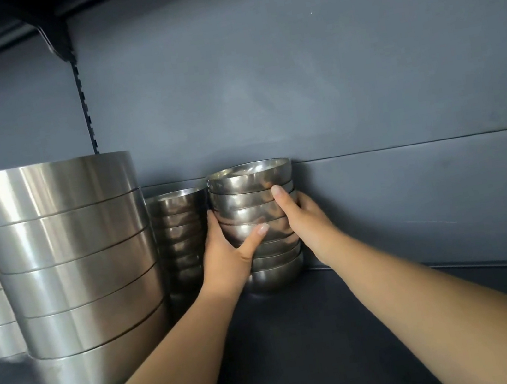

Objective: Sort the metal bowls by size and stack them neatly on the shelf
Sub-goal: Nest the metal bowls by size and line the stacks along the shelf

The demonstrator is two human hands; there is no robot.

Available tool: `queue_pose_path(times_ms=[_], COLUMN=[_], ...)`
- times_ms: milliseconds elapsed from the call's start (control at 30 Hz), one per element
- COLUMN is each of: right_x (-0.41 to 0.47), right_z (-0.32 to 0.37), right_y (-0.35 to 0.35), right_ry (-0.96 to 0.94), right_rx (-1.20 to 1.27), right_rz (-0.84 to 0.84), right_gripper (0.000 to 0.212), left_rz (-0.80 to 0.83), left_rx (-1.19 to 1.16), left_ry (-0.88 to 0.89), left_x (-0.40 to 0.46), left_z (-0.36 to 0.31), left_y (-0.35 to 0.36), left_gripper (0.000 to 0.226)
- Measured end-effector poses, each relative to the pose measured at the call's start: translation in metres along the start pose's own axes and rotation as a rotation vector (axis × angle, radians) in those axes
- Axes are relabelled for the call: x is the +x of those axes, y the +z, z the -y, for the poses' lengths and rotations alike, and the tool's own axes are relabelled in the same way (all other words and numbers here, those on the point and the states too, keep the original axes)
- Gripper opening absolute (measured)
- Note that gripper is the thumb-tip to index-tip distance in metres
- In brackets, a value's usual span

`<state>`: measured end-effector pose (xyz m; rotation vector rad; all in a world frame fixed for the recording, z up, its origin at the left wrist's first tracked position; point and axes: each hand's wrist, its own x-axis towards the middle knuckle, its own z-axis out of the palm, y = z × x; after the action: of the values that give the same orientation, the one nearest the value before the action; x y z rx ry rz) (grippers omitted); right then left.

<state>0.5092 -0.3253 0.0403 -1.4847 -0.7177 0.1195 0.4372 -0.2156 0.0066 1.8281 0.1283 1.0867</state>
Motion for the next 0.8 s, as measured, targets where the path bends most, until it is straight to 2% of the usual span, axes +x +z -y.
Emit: queue_pose_path(times_ms=[100,233,300,400,467,533,567,667,800], right_x=[0.002,0.001,-0.002,-0.016,-0.028,-0.044,-0.051,-0.076,-0.114], right_z=[-0.001,0.001,0.005,0.015,0.021,0.031,0.037,0.051,0.056], right_y=[0.001,-0.002,-0.005,-0.009,-0.010,-0.009,-0.007,0.003,0.025], right_ry=[-0.009,0.001,-0.003,-0.033,-0.042,-0.044,-0.053,-0.089,-0.088], right_rx=[0.003,-0.065,-0.048,-0.039,-0.061,-0.105,-0.131,-0.232,-0.330], right_rz=[0.002,0.022,0.033,0.045,0.033,0.002,-0.023,-0.133,-0.192], right_gripper=[0.050,0.063,0.062,0.048,0.060,0.071,0.068,0.039,0.046], left_rz=[0.016,0.018,0.031,0.098,0.151,0.239,0.287,0.370,0.408], left_rx=[0.040,0.117,0.158,0.191,0.222,0.253,0.261,0.263,0.447], left_ry=[-0.011,-0.142,-0.206,-0.237,-0.241,-0.215,-0.183,-0.110,0.085], left_x=[0.001,-0.003,-0.010,-0.025,-0.038,-0.054,-0.061,-0.086,-0.114], left_z=[-0.001,-0.009,-0.016,-0.027,-0.035,-0.042,-0.047,-0.056,-0.058], left_y=[-0.002,-0.005,-0.007,-0.011,-0.018,-0.029,-0.036,-0.071,-0.135], left_gripper=[0.077,0.108,0.108,0.104,0.098,0.091,0.089,0.085,0.070])
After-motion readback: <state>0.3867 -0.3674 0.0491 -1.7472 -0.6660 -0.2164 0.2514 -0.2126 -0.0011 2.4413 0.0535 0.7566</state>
